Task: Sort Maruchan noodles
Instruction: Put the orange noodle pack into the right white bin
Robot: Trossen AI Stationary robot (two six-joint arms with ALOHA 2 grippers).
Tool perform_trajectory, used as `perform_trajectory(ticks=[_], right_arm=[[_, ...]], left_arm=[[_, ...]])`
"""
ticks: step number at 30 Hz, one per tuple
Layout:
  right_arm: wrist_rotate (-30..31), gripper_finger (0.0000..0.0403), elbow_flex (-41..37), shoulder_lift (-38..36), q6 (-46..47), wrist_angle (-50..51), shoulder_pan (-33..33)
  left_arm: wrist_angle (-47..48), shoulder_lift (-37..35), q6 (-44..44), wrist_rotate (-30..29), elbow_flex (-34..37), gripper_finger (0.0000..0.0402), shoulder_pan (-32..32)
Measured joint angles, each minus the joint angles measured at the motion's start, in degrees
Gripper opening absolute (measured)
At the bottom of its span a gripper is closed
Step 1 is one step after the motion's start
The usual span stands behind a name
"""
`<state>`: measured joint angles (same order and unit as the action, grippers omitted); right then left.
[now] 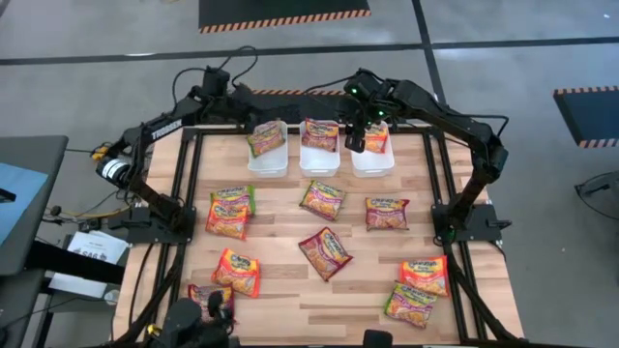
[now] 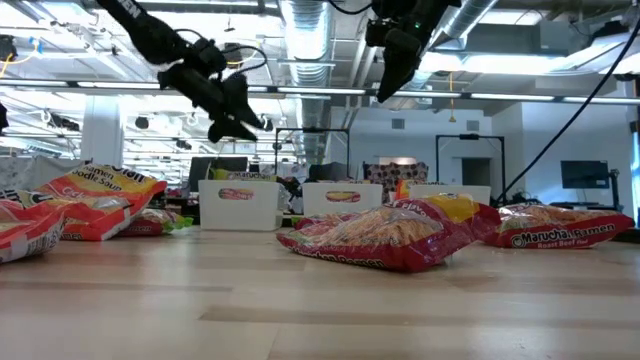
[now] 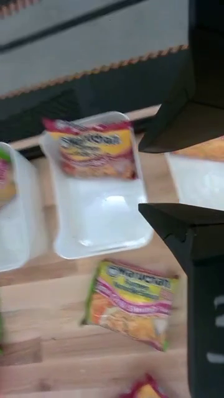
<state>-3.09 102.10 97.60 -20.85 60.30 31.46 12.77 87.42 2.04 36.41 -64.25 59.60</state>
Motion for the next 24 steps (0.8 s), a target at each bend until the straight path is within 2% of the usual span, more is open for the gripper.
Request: perform_trajectory(ticks=[5, 8, 14, 17, 24], right_arm=[[0.01, 0.0164, 0.00, 0.00, 3.45, 6.76, -0.89], [-0.17, 0.0164, -0.35, 0.00, 6.07, 10.40, -1.60], [-8.25, 0.0164, -6.55, 0.01, 9.43, 11.80, -2.69], [-10.97, 0.0164, -11.06, 0.00, 11.56, 12.05, -3.86], [-12.03, 0.0164, -20.44, -0.60, 18.72, 11.89, -9.95]], left_arm=[[6.25, -1.88, -0.78, 16.81, -1.08, 0.0201, -1.73], [12.17, -2.78, 0.75, 21.58, -1.12, 0.0201, -4.33], [25.40, -3.46, 10.83, 21.50, -1.07, 0.0201, -13.26], [26.67, -3.46, 11.06, 21.45, -1.07, 0.0201, -18.76], [28.51, -3.46, 9.55, 19.79, -1.07, 0.0201, -29.01]])
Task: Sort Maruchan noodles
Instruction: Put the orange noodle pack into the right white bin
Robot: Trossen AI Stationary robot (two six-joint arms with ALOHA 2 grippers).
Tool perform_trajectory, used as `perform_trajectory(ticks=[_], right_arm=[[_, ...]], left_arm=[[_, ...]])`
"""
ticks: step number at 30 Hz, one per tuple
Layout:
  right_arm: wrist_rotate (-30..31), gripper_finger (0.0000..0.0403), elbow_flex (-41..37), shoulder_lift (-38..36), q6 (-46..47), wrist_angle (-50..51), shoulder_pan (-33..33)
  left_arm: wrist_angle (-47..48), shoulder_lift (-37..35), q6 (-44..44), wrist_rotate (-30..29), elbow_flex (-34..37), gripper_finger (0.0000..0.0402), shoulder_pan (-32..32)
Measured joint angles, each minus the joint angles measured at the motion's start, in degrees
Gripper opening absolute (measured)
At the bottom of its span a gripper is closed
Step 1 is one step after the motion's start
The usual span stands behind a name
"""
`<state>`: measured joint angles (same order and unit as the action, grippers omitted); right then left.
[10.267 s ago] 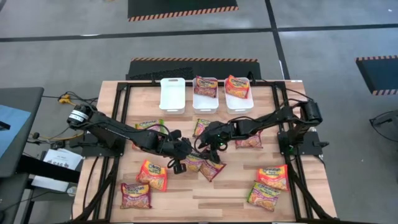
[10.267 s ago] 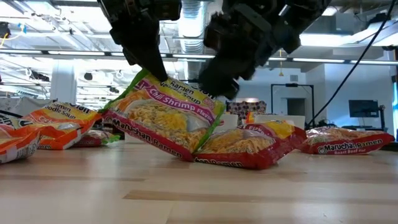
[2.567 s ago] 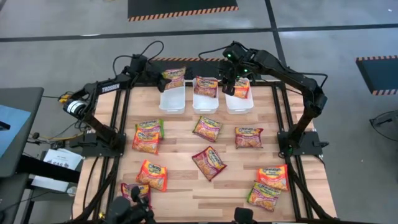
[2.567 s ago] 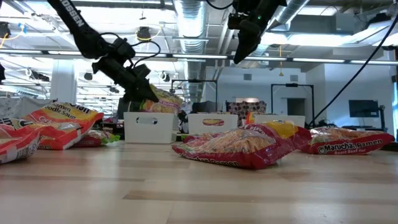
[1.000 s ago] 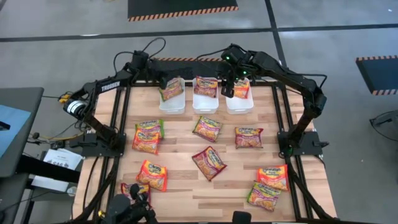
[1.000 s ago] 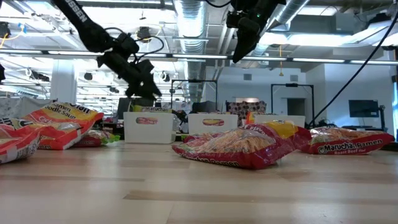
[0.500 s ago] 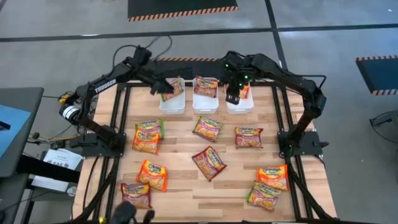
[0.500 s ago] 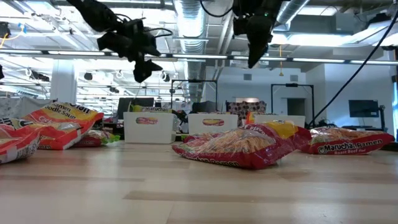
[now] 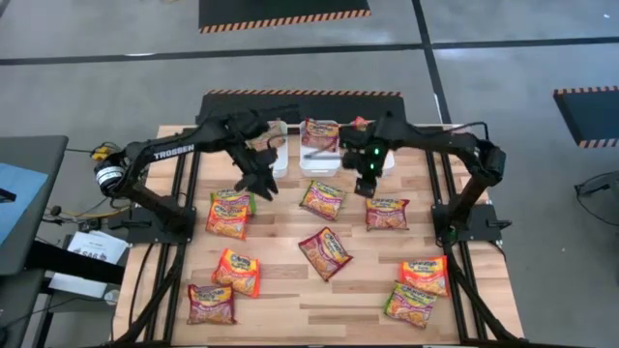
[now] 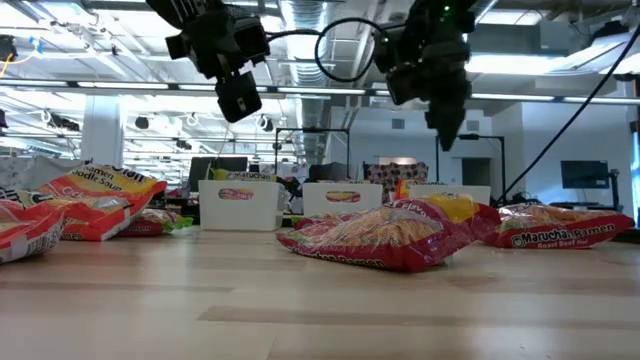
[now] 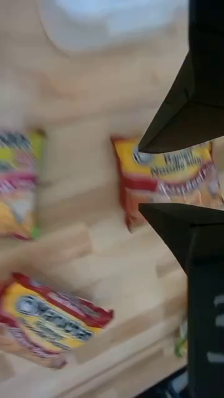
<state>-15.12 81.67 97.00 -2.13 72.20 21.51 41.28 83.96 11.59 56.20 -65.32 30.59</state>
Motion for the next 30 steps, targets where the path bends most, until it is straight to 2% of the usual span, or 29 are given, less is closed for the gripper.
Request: perform_trajectory(ticks=[7, 10, 16, 20, 25, 30], right_arm=[[0.23, 0.0164, -6.43, -4.96, 9.25, -1.06, -10.15], [2.45, 0.0164, -9.45, -8.71, 14.42, -1.31, -15.24], [8.77, 0.0164, -17.06, -17.13, 30.31, -2.37, -26.66], [9.10, 0.0164, -21.15, -20.90, 42.17, -2.30, -34.43], [9.04, 0.0164, -22.38, -21.03, 52.52, -1.73, -41.71], [9.03, 0.0164, -22.47, -19.72, 60.38, -1.69, -46.36]], left_arm=[[0.39, 0.00, -1.74, -5.57, 0.02, 0.0201, -7.47], [0.29, 0.00, -1.89, -6.47, 0.02, 0.0201, -10.29], [-1.16, 0.00, -4.65, -10.47, 0.04, 0.0201, -15.50], [-2.26, 0.00, -7.18, -14.43, 0.04, 0.0201, -18.20], [-2.26, 0.01, -7.59, -18.42, 0.04, 0.0201, -20.97], [-2.63, 0.02, -9.95, -21.23, 0.05, 0.0201, -23.17]])
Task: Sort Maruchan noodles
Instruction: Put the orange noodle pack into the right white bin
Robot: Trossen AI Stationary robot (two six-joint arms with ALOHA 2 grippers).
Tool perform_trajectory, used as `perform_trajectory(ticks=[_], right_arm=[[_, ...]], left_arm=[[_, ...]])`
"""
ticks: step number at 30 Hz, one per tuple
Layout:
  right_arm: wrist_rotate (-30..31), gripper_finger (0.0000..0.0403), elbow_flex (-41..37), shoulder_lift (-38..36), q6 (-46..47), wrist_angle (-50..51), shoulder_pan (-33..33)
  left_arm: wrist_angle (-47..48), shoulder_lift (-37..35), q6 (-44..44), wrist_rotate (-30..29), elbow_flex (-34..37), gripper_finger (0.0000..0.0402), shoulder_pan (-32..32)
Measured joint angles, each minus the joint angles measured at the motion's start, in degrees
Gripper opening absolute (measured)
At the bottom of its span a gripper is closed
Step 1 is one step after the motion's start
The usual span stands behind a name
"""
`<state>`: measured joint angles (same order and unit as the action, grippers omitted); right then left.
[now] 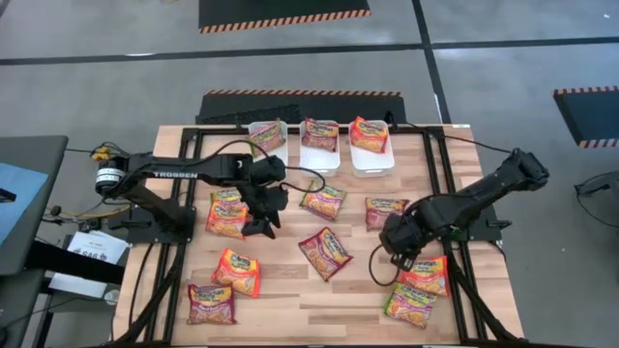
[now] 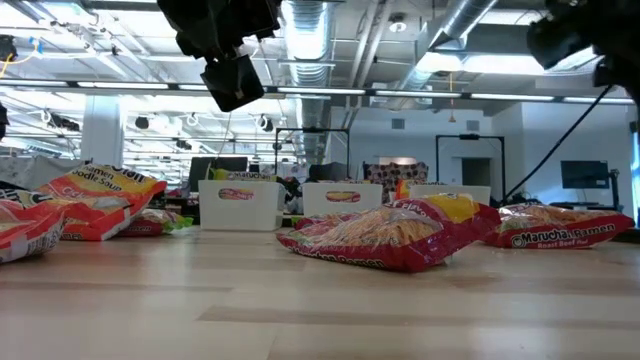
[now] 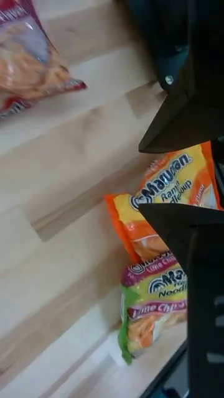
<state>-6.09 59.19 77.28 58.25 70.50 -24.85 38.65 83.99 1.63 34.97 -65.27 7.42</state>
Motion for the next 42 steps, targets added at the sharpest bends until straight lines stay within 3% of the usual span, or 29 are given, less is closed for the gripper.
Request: perform_trajectory(ticks=[8, 16, 27, 34, 42], right_arm=[[-1.29, 0.0172, 0.14, 1.11, 2.36, -0.19, -7.07], [-1.95, 0.0226, -1.79, 5.22, 8.29, -0.95, -13.90], [-1.55, 0.0241, -2.77, 7.45, 1.01, -4.14, -15.35], [-0.94, 0.0240, -4.86, 3.61, -4.12, -5.65, -14.13], [-1.29, 0.0240, -17.27, -7.98, 0.16, -17.40, -12.82]], left_arm=[[-2.71, 0.00, -3.66, -1.00, 0.01, 0.0201, -3.18], [-4.29, 0.02, -5.77, -2.65, 0.01, 0.0201, -5.21], [-6.14, 0.02, -5.80, -2.85, 0.01, 0.0201, -5.75], [-6.29, 0.02, -5.81, -4.15, 0.01, 0.0201, -5.75], [-6.36, 0.02, -5.75, -5.89, 0.01, 0.0201, -5.73]])
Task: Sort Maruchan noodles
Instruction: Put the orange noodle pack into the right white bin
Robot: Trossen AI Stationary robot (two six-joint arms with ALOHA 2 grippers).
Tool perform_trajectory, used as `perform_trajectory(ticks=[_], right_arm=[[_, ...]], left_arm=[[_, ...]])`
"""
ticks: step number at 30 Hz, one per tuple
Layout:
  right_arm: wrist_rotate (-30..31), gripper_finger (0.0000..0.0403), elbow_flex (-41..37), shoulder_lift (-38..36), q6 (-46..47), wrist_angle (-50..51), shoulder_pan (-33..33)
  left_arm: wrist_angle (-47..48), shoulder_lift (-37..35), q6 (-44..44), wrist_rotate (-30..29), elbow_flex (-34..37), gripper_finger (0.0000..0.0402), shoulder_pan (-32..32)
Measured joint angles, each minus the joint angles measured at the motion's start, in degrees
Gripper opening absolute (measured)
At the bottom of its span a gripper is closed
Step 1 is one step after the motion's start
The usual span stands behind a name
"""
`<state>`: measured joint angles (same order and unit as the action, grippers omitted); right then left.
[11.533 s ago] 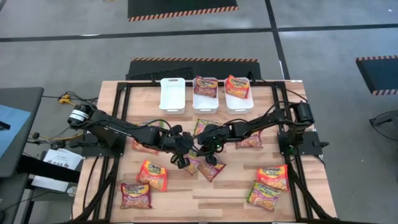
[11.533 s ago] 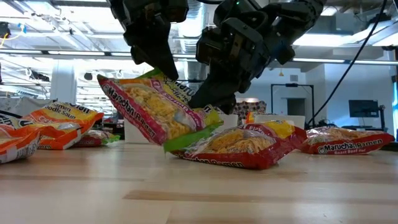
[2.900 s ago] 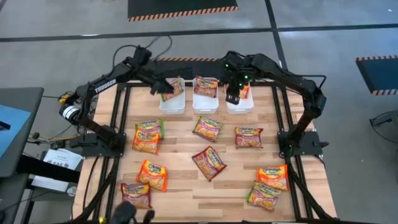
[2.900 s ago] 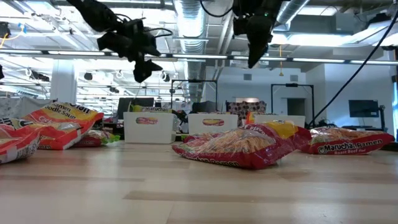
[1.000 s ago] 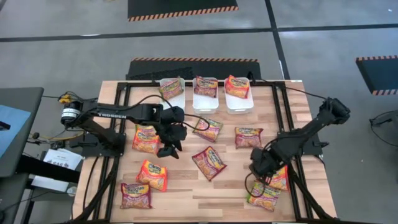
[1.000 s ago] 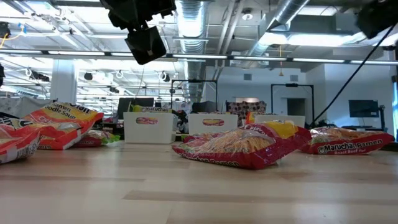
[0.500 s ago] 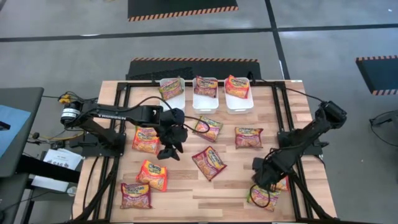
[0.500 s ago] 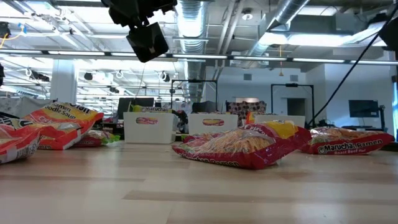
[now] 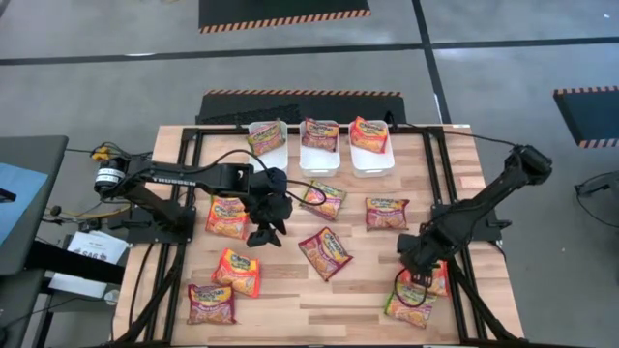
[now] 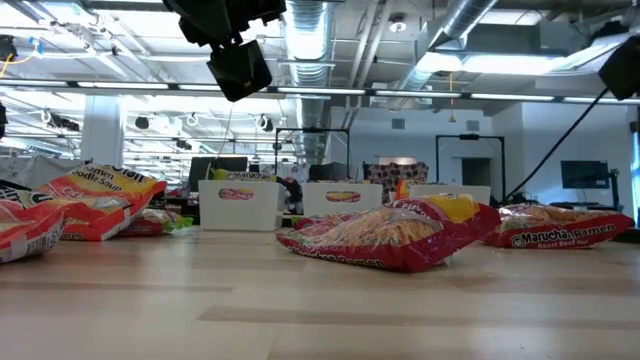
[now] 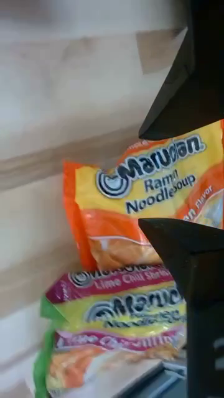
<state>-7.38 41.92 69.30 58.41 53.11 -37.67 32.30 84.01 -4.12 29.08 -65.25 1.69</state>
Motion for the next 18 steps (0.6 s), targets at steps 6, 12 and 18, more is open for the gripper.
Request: perform_trajectory(ticks=[6, 12, 18], right_arm=[[-0.04, 0.0240, -3.56, -4.44, 2.39, -2.36, 0.06], [-2.40, 0.0240, -7.15, -4.89, 6.79, -6.93, 0.20], [-3.24, 0.0240, -10.78, -3.16, 10.20, -13.81, 0.20]], left_arm=[[-0.21, 0.00, 0.38, 0.00, 0.00, 0.0201, 0.00], [-0.40, 0.00, 0.40, 0.02, 0.00, 0.0201, 0.00], [-0.38, 0.00, 0.33, 0.02, 0.00, 0.0201, 0.00]])
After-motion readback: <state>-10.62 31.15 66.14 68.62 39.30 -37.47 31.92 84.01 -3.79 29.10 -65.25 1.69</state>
